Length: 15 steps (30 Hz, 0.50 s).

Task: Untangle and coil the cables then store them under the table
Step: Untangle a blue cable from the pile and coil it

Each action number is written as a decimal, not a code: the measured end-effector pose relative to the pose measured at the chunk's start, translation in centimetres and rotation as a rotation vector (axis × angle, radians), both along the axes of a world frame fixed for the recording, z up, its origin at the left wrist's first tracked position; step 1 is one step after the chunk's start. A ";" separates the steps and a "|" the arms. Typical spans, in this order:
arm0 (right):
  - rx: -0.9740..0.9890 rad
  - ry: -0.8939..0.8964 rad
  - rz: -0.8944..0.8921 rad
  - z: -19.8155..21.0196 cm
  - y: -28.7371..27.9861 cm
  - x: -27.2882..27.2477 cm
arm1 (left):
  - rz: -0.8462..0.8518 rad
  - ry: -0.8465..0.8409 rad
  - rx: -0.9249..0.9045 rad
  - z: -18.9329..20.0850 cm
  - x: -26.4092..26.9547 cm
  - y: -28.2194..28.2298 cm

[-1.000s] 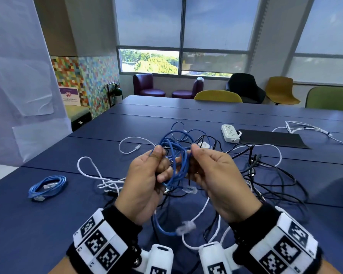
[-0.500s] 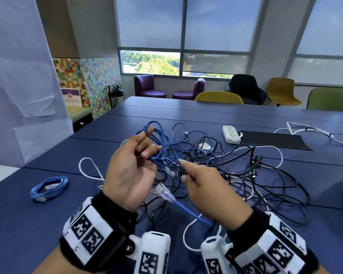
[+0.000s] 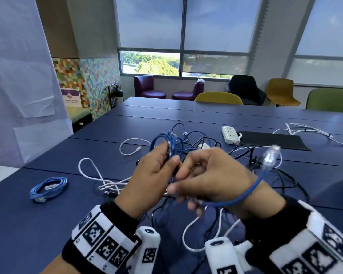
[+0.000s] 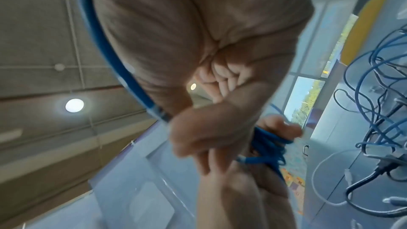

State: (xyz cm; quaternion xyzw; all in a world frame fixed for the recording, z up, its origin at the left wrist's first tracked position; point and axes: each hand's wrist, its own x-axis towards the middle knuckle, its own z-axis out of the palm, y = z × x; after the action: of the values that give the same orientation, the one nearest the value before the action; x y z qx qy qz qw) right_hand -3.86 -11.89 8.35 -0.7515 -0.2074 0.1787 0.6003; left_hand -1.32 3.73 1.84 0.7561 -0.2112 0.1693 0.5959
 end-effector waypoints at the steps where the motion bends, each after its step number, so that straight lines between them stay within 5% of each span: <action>1: 0.065 0.031 -0.036 0.4 -0.3 0.2 | -0.017 0.005 0.017 -0.1 -0.2 0.0; 10: 0.484 0.263 -0.003 0.1 -0.6 1.9 | 0.144 0.160 -0.471 0.6 -0.8 -1.9; 15: 0.321 0.170 0.078 -0.9 -1.2 2.3 | 0.204 0.409 -0.747 0.9 0.0 -1.2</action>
State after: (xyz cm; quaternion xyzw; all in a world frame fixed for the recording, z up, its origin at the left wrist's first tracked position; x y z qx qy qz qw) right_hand -1.52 -13.11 7.41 -0.6197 -0.2108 0.2294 0.7203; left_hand -1.28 2.52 2.69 0.5234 0.0624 0.1388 0.8384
